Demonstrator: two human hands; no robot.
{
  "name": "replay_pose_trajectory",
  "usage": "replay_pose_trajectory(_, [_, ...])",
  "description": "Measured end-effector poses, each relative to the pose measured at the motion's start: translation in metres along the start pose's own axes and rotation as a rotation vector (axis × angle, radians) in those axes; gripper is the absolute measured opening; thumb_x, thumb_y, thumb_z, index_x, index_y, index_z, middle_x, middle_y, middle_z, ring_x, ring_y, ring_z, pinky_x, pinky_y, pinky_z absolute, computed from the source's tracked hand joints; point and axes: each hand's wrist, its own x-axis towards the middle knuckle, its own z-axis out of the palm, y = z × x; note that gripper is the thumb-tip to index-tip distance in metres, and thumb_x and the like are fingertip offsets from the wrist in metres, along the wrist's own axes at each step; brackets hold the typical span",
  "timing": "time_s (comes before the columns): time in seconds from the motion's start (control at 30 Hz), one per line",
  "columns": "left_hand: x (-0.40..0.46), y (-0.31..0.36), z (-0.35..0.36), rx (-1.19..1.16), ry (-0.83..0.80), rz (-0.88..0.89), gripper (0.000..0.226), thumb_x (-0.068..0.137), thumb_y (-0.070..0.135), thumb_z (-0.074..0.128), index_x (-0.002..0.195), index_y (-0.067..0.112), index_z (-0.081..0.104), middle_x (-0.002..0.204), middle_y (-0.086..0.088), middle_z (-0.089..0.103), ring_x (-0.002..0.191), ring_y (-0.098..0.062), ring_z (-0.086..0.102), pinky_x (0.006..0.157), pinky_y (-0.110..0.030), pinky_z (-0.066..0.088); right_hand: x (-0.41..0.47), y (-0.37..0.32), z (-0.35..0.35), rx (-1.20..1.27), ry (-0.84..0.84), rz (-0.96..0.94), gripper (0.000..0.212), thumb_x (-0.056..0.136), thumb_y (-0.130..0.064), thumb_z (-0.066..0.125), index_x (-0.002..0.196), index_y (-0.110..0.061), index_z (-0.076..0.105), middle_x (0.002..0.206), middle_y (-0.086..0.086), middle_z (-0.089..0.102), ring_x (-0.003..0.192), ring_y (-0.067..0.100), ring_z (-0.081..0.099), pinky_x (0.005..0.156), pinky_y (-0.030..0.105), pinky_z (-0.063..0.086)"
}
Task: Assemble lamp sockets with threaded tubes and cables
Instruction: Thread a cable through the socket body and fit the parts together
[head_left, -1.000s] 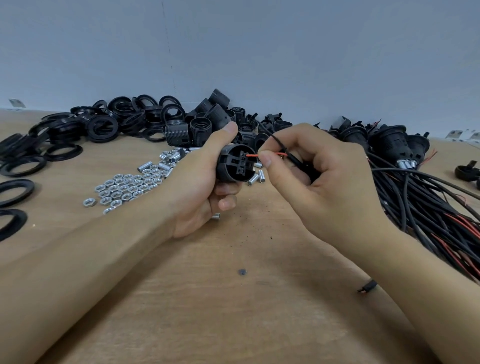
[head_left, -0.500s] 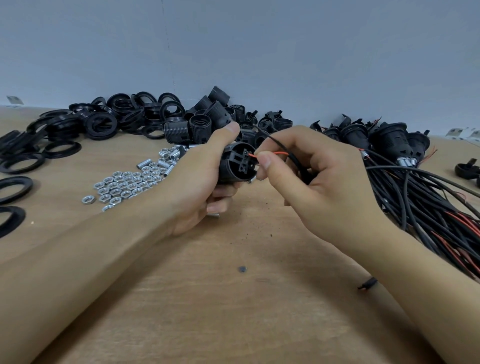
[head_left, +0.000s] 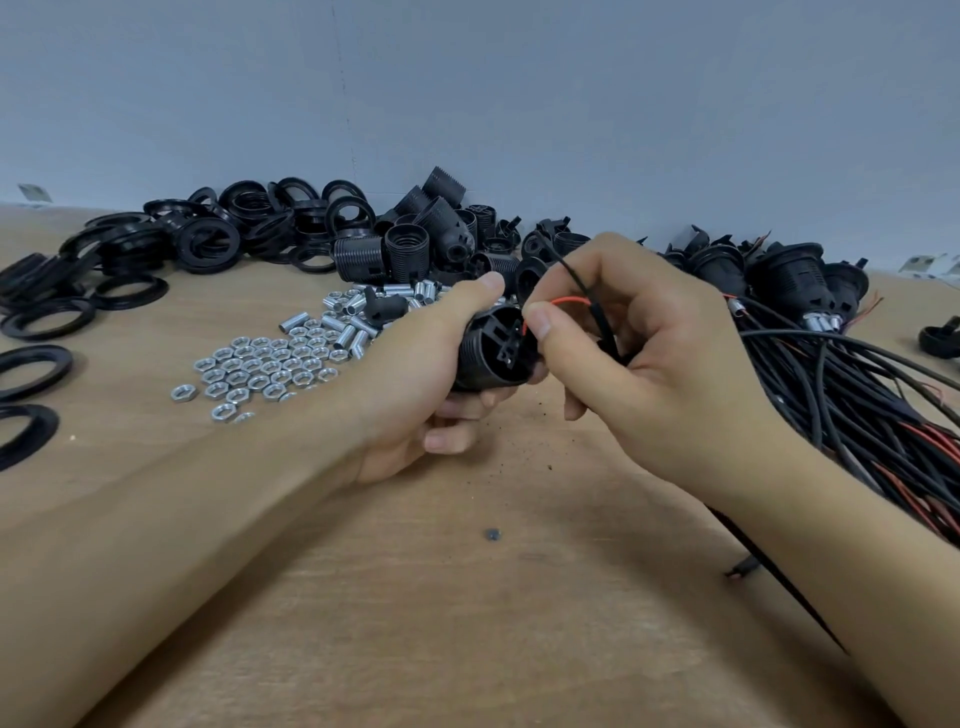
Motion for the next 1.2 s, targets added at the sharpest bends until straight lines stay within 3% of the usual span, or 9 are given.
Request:
replay_pose_trajectory(0.07, [-0.0005,-0.0002,0.0021,-0.037,-0.029,-0.002,0.061,0.103,0.048,0.035,0.055,0.021,0.061,0.049,0.002,0.047,0.037,-0.008,0.019,0.031,-0.01,0.021,-0.0004,-0.0009,0.0008,0.027,0.011,-0.004,0.006,0.094,-0.01,0.059,0.088,-0.012,0.058,0.071,0.004,0.062,0.056,0.013,0.057,0.052,0.023,0.046])
replay_pose_trajectory(0.2, [-0.0019,0.0027,0.0035,-0.1,-0.041,0.007,0.067,0.103,0.047,0.032,0.05,0.02,0.064,0.048,0.001,0.045,0.037,-0.007,0.017,0.03,-0.009,0.019,-0.0015,-0.0011,0.0011,0.043,0.035,-0.016,0.005,0.094,-0.007,0.059,0.089,-0.007,0.058,0.071,0.008,0.062,0.055,0.021,0.056,0.05,0.031,0.045])
replay_pose_trajectory(0.33, [-0.0027,0.0071,0.0043,-0.104,-0.005,0.049,0.068,0.103,0.047,0.032,0.049,0.018,0.061,0.047,0.0,0.046,0.034,-0.007,0.019,0.03,-0.009,0.021,-0.0027,-0.0043,0.0042,0.058,0.072,-0.034,0.01,0.094,-0.008,0.059,0.086,-0.013,0.056,0.071,0.005,0.063,0.056,0.013,0.057,0.051,0.015,0.038])
replay_pose_trajectory(0.4, [-0.003,0.0072,0.0046,-0.065,0.016,0.071,0.067,0.103,0.048,0.033,0.049,0.019,0.06,0.046,0.0,0.046,0.033,-0.008,0.02,0.03,-0.011,0.022,-0.0028,-0.0058,0.0053,0.071,0.089,-0.051,0.01,0.094,-0.008,0.058,0.086,-0.013,0.055,0.068,0.004,0.061,0.054,0.014,0.057,0.051,0.013,0.038])
replay_pose_trajectory(0.53, [-0.004,0.0043,0.0038,-0.035,0.026,0.079,0.067,0.104,0.047,0.031,0.049,0.02,0.058,0.044,0.002,0.044,0.033,-0.008,0.02,0.03,-0.01,0.02,-0.0033,-0.0037,0.0073,0.078,0.036,-0.019,0.007,0.093,-0.008,0.058,0.087,-0.009,0.054,0.069,0.011,0.059,0.053,0.025,0.055,0.047,0.036,0.044])
replay_pose_trajectory(0.77, [-0.0046,0.0059,0.0026,0.017,0.024,0.123,0.062,0.105,0.046,0.028,0.057,0.02,0.056,0.046,0.001,0.045,0.033,-0.009,0.022,0.031,-0.011,0.022,-0.0032,-0.0044,0.0061,0.122,0.032,-0.004,0.008,0.094,-0.008,0.059,0.086,-0.01,0.056,0.069,0.009,0.062,0.053,0.018,0.058,0.049,0.016,0.04])
replay_pose_trajectory(1.07, [-0.0042,0.0041,-0.0002,0.146,0.139,0.192,0.059,0.106,0.044,0.027,0.06,0.018,0.054,0.047,-0.004,0.045,0.032,-0.012,0.023,0.035,-0.012,0.024,-0.005,-0.0035,0.0065,0.117,0.008,0.004,0.009,0.095,-0.008,0.057,0.086,-0.01,0.055,0.068,0.004,0.065,0.05,0.017,0.056,0.047,0.019,0.039])
replay_pose_trajectory(1.2, [-0.0048,0.0036,-0.0032,0.086,0.068,0.144,0.056,0.105,0.046,0.028,0.067,0.01,0.05,0.05,-0.009,0.039,0.032,-0.013,0.018,0.034,-0.01,0.024,-0.0044,-0.0053,0.006,0.208,-0.02,0.02,0.009,0.095,-0.006,0.057,0.087,-0.008,0.056,0.072,0.009,0.067,0.053,0.006,0.061,0.05,0.015,0.042])
